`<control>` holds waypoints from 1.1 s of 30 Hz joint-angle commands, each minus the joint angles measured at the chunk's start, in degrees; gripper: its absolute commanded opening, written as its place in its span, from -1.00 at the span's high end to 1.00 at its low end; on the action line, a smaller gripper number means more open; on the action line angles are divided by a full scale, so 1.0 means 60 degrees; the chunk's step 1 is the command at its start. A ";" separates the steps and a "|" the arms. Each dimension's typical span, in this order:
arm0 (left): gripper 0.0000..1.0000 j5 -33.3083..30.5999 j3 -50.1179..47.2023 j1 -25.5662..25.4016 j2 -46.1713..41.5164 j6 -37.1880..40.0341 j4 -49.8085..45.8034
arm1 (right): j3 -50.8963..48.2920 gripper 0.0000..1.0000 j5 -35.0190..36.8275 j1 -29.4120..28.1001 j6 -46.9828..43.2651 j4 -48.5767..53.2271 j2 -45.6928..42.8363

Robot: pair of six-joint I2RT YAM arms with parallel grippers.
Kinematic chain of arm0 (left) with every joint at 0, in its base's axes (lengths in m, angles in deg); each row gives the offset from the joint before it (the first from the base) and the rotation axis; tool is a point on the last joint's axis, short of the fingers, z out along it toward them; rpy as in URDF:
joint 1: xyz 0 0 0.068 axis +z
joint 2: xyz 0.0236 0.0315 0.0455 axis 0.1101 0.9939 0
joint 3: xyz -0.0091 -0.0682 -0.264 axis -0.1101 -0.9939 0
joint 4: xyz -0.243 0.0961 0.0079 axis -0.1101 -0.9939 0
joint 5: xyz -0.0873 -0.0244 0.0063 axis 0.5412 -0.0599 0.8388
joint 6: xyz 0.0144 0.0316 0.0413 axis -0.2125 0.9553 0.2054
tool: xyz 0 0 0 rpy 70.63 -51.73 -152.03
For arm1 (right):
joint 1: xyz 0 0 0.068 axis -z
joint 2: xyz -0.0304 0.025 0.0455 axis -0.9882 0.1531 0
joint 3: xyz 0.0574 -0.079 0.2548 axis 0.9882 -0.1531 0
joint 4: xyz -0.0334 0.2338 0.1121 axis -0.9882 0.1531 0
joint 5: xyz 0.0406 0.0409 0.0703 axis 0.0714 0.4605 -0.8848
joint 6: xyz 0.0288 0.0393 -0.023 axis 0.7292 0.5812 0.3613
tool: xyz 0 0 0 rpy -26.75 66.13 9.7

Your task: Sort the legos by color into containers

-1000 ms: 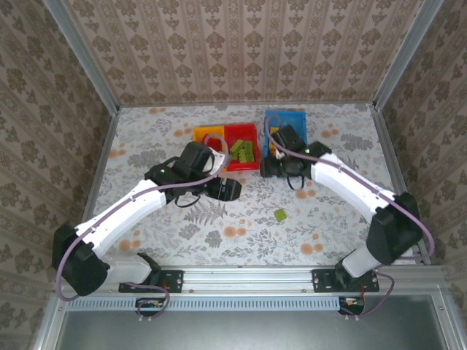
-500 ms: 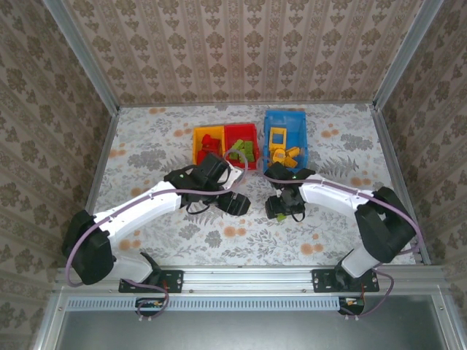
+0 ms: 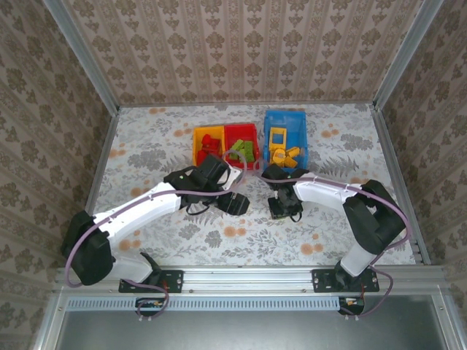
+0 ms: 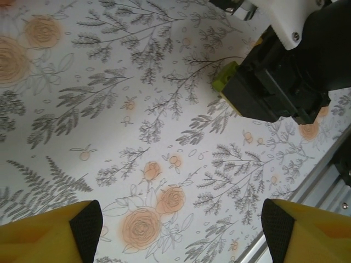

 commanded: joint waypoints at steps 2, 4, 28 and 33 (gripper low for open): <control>-0.58 -0.1305 0.0689 0.0242 -0.0843 -0.0216 -0.0802 | 0.1238 0.42 0.0190 -0.0027 -0.0027 0.0356 -0.0460; -0.58 -0.1485 0.0828 0.0666 -0.1161 -0.0454 -0.0826 | 0.2255 0.42 0.0302 -0.0010 -0.0191 0.0583 -0.0221; -0.62 -0.0568 0.1875 0.4306 -0.0833 -0.1490 0.0655 | 1.6307 0.38 0.0258 0.1087 -0.0776 0.3453 0.8944; -0.62 -0.0394 0.2286 0.4300 -0.0605 -0.1298 0.0494 | 1.7363 -0.01 -0.0270 0.1191 -0.0948 0.3738 0.9721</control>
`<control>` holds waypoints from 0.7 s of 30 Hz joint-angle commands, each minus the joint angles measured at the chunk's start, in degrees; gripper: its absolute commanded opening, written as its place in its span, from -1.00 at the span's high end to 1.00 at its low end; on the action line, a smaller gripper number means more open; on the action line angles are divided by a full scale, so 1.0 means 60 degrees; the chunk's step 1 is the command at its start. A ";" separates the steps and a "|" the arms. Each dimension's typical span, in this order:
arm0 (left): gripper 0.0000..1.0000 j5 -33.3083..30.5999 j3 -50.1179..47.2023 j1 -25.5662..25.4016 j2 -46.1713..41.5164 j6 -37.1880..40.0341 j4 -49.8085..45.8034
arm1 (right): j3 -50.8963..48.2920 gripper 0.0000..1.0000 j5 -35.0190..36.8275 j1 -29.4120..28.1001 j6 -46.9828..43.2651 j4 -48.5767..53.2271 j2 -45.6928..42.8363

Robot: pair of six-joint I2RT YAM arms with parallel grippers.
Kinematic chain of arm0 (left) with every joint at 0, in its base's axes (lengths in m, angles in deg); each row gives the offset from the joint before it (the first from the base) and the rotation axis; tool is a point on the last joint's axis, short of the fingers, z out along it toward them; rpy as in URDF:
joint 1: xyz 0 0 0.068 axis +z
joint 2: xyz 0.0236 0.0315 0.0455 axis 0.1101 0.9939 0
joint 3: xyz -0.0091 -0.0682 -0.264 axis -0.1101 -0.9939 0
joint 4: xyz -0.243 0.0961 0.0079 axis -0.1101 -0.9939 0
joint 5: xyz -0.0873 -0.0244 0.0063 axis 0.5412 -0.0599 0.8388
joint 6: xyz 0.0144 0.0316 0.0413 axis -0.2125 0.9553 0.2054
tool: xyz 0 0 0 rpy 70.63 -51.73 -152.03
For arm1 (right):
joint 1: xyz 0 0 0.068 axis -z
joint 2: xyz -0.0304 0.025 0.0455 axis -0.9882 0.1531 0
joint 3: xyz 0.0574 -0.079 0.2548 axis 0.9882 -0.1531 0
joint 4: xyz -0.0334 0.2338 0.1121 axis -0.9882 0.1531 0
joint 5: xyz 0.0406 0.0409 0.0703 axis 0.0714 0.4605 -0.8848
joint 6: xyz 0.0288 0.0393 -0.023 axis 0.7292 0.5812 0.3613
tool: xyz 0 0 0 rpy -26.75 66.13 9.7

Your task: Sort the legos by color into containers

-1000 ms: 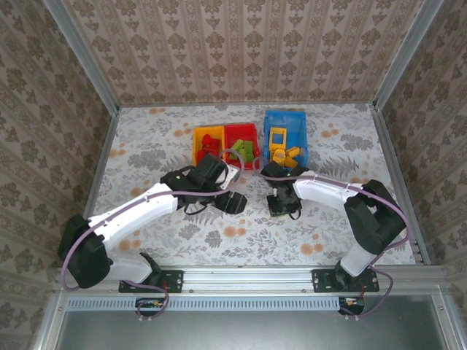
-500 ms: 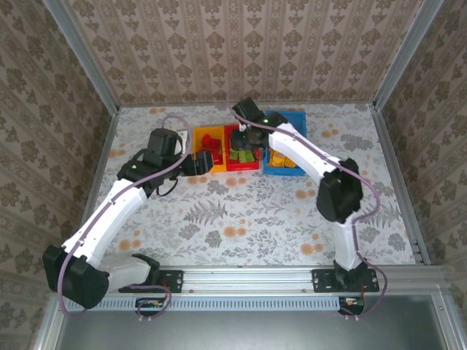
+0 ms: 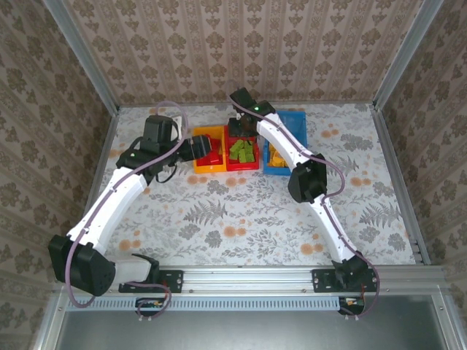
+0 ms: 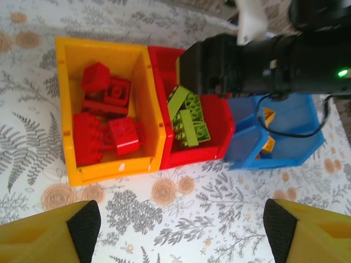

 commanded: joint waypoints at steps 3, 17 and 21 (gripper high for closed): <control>-0.62 0.0185 0.0538 0.0018 0.0161 0.0325 -0.0026 | 0.1096 -0.15 -0.0492 0.0031 -0.0267 0.0992 0.0447; -0.74 0.0092 0.0823 0.0607 -0.0113 -0.0034 -0.0575 | 0.4183 -0.32 0.0735 0.0016 -0.1214 0.3501 -0.0381; -0.80 0.0380 0.0172 0.1399 -0.0544 -0.0367 -0.0369 | 0.4480 -0.34 0.1118 0.0066 -0.1786 0.4486 -0.0841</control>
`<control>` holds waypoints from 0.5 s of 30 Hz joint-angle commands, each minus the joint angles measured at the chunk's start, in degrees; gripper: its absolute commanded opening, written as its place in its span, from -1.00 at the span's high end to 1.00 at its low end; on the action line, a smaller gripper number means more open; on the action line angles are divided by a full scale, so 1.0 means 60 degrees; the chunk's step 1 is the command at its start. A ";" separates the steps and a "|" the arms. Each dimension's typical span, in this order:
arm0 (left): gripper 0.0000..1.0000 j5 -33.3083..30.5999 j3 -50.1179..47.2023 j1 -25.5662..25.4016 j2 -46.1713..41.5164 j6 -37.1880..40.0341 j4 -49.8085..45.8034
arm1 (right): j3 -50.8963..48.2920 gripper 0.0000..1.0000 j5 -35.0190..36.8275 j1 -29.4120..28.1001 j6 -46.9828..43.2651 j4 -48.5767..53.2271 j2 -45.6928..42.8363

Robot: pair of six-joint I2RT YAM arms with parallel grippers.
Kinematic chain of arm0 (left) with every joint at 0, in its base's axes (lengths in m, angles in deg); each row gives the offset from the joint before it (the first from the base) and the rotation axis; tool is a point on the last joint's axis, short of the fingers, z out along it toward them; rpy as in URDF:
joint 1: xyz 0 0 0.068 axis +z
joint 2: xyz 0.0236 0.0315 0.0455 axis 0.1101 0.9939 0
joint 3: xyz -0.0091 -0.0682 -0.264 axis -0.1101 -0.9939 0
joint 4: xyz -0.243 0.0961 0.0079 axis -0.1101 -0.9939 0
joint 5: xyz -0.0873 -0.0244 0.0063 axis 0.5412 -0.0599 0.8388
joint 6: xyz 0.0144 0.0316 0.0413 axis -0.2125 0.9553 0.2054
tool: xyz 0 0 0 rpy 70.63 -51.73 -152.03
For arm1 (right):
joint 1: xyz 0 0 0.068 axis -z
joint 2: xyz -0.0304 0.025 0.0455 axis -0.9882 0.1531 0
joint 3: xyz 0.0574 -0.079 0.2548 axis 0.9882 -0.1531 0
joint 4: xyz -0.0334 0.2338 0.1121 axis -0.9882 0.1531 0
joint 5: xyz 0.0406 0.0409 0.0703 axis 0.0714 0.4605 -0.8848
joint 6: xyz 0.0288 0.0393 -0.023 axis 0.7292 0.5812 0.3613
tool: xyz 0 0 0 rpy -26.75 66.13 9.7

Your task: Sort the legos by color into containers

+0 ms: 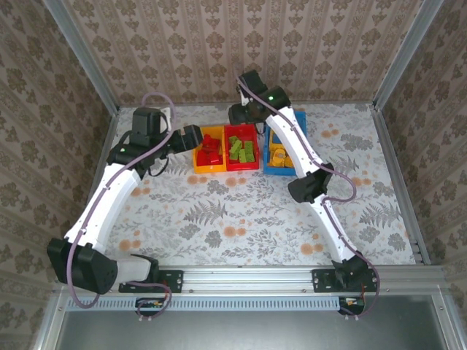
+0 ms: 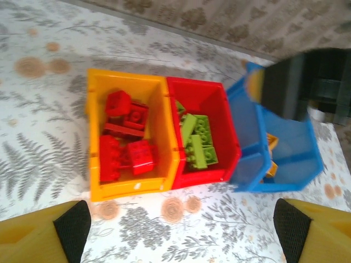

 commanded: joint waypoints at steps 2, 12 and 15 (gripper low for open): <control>-0.80 0.0367 -0.0610 0.0732 -0.0645 -0.0404 -0.0040 | 0.0814 -0.34 0.0425 0.0157 -0.0778 0.1856 -0.0745; -0.80 0.0459 -0.1375 0.1061 -0.0919 -0.0330 0.0154 | -0.5521 -0.35 -0.1436 0.1332 -0.1318 0.1697 -0.4752; -0.80 0.0467 -0.1593 0.1056 -0.0926 -0.0383 0.0280 | -0.7634 -0.40 -0.1388 0.1228 -0.1230 0.1250 -0.6274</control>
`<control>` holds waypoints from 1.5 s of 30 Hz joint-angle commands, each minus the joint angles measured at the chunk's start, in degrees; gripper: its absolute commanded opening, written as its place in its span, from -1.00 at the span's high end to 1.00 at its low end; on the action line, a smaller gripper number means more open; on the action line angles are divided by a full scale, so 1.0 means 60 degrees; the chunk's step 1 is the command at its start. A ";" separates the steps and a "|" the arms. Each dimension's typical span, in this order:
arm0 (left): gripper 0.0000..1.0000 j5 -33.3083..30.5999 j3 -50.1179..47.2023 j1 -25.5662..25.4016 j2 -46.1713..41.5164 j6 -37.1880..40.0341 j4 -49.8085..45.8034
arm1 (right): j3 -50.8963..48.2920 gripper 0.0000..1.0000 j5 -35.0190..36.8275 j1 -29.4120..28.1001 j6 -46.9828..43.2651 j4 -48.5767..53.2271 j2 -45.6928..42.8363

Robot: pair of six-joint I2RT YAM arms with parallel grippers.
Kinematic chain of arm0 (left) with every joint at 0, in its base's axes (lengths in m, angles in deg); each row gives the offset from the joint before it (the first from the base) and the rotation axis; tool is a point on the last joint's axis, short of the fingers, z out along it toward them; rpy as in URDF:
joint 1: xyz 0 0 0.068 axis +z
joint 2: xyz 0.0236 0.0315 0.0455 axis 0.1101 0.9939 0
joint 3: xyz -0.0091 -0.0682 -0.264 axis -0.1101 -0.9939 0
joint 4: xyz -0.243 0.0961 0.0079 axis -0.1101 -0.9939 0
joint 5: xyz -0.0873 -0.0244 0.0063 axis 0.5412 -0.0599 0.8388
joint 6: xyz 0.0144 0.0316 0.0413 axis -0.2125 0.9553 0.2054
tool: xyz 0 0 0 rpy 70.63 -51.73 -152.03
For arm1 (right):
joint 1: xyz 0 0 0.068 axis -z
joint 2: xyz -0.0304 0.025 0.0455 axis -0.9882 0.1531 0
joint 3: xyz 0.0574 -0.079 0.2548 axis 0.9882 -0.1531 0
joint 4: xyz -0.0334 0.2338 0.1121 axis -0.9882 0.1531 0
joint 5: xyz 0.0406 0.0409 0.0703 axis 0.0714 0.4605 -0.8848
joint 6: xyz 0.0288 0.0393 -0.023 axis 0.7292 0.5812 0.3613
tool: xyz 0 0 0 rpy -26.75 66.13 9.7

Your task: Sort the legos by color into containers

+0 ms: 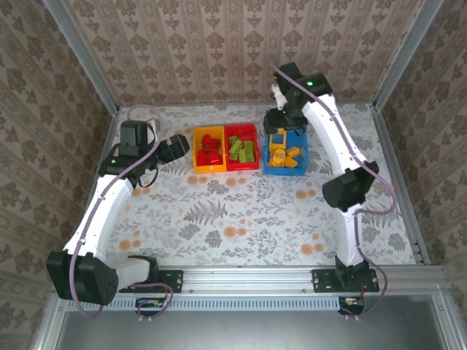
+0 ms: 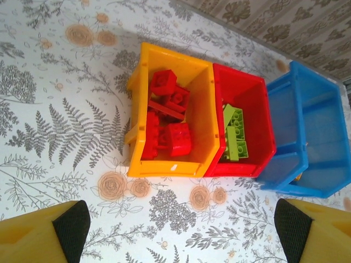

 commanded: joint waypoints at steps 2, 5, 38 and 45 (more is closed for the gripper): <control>-0.80 0.0198 -0.0334 0.0077 -0.0212 -0.0160 0.0244 | -0.3031 -0.47 -0.0043 -0.0425 0.0050 -0.0867 -0.2570; -1.00 0.0168 -0.0507 0.0092 -0.0309 -0.0184 0.0134 | -0.6764 -0.69 0.0297 -0.0431 0.1025 -0.3222 -0.5052; -1.00 -0.5051 -0.7185 0.1775 0.0319 0.4964 1.0129 | -1.9450 -0.99 0.2312 0.3330 -0.0453 -2.1727 -0.6099; -1.00 -0.4179 -0.6655 0.1711 0.2641 0.4875 1.2380 | -2.0806 -0.99 0.2611 0.3333 -0.0326 -2.4861 -0.5385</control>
